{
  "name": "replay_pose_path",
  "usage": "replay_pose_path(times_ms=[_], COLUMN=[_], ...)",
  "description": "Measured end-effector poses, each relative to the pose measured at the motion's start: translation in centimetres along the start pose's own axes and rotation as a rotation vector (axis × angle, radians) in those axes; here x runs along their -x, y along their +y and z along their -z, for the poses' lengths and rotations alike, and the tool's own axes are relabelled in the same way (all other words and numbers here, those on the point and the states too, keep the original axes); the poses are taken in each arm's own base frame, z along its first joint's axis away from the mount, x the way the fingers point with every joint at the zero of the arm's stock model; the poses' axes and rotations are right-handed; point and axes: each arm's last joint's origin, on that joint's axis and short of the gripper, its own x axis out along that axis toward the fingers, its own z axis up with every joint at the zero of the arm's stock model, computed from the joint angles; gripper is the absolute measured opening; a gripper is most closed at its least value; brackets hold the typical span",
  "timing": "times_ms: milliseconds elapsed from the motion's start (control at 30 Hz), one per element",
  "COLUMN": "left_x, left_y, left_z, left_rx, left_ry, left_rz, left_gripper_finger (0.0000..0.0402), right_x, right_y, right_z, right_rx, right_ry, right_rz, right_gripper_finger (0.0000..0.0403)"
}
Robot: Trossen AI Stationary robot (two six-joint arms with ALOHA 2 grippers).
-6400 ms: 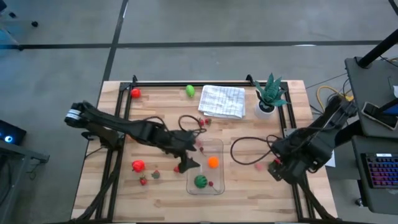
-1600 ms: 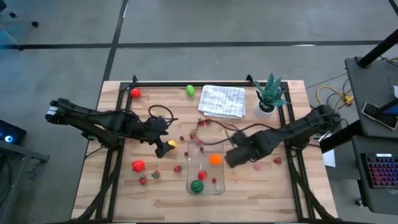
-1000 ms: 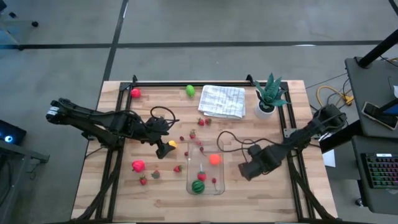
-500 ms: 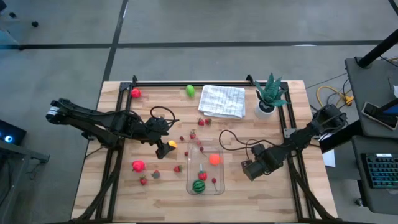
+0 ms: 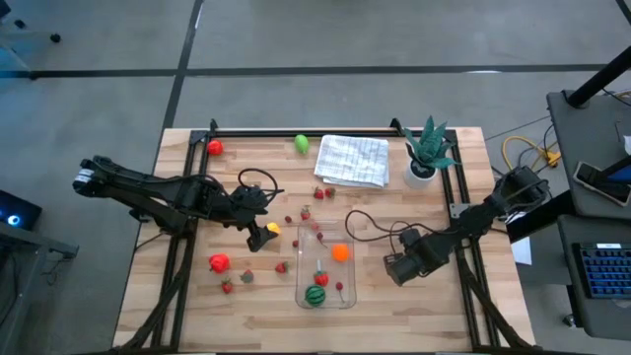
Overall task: Pick and placing Produce into tupperware
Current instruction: Put the pink peach into the transparent bin
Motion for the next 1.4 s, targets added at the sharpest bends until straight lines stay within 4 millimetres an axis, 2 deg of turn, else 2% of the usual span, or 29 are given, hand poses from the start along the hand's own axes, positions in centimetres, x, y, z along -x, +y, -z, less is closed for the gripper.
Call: replay_pose_path(times_ms=[167,400,567,633,733,867,933,1067,1200,1400], left_x=[0.0,0.0,0.0,0.0,0.0,0.0,0.0,0.0,0.0,0.0], left_y=[0.0,0.0,0.0,0.0,0.0,0.0,0.0,0.0,0.0,0.1], left_z=[0.0,-0.1,-0.1,-0.1,0.0,0.0,0.0,0.0,0.0,0.2], left_rx=[0.0,0.001,0.001,0.001,0.001,0.001,-0.001,-0.001,-0.003,-0.006], left_ry=[-0.001,-0.005,-0.005,-0.005,-0.005,-0.005,-0.005,-0.004,0.001,0.015], left_rz=[0.001,0.005,0.005,0.005,0.005,0.005,0.005,0.005,0.0,-0.012], left_gripper_finger=[0.0374,0.0374,0.0374,0.0374,0.0374,0.0374,0.0374,0.0374,0.0374,0.0374], right_x=[-0.1,0.0,1.2,2.7,6.0,10.9,12.1,12.6,12.4,11.9], right_y=[0.1,0.2,1.1,2.0,3.3,5.2,6.3,9.2,11.7,13.8], right_z=[0.0,0.1,0.3,0.5,0.6,0.3,-0.2,-1.6,-3.6,-5.4], right_rx=[0.0,0.006,0.026,0.045,0.082,0.223,0.317,0.485,0.531,0.579], right_ry=[0.003,0.004,0.002,-0.031,-0.155,-0.298,-0.298,-0.277,-0.284,-0.292], right_rz=[-0.014,-0.02,-0.073,-0.146,-0.306,-0.489,-0.522,-0.59,-0.633,-0.608], right_gripper_finger=[0.0173,0.0114,0.0091,0.0091,0.0096,0.0099,0.0099,0.01,0.0107,0.017])
